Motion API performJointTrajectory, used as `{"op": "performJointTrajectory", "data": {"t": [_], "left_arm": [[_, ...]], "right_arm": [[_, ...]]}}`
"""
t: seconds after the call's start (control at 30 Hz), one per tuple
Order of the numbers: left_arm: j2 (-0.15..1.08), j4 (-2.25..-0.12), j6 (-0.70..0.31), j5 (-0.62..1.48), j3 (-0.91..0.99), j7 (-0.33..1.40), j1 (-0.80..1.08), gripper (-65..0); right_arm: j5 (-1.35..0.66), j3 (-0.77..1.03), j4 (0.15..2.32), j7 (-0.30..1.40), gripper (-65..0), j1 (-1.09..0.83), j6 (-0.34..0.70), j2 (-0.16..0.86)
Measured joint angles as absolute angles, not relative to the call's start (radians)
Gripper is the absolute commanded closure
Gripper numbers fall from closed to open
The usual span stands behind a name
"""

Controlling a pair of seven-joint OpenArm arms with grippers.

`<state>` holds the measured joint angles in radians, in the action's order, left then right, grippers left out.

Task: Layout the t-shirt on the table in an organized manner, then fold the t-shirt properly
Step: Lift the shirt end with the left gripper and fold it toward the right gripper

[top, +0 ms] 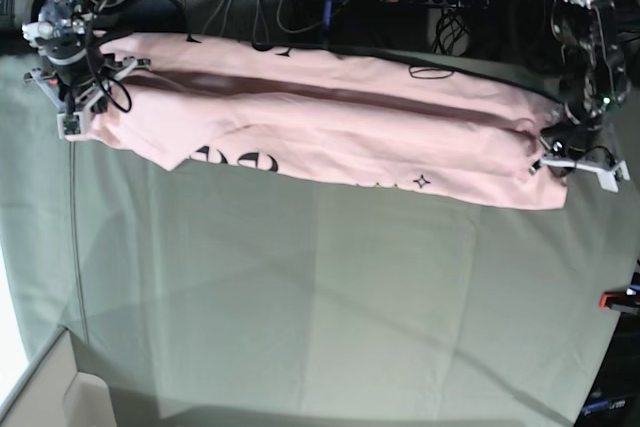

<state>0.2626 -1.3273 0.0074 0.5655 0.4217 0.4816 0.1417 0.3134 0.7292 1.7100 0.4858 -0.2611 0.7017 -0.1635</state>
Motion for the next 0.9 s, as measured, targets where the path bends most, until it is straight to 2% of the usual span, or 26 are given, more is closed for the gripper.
{"op": "performJointTrajectory", "data": {"t": [0.3,0.57,0.8,0.9], "left_arm": [[0.16,-1.636,0.016,0.547,0.36,0.477,0.267,0.0],[0.158,-1.691,0.008,0.551,0.003,0.476,0.285,0.0],[0.169,-1.695,0.019,0.547,-0.276,0.468,0.185,0.0],[0.172,-1.693,0.022,0.464,-0.4,0.476,0.17,0.0]], "right_arm": [[0.314,0.728,1.71,0.486,0.0,-0.239,0.702,-0.162],[0.315,0.699,1.71,0.485,0.0,-0.242,0.702,-0.163],[0.315,0.7,1.71,0.486,0.0,-0.242,0.702,-0.163],[0.315,0.7,1.71,0.486,0.0,-0.242,0.702,-0.163]]}}
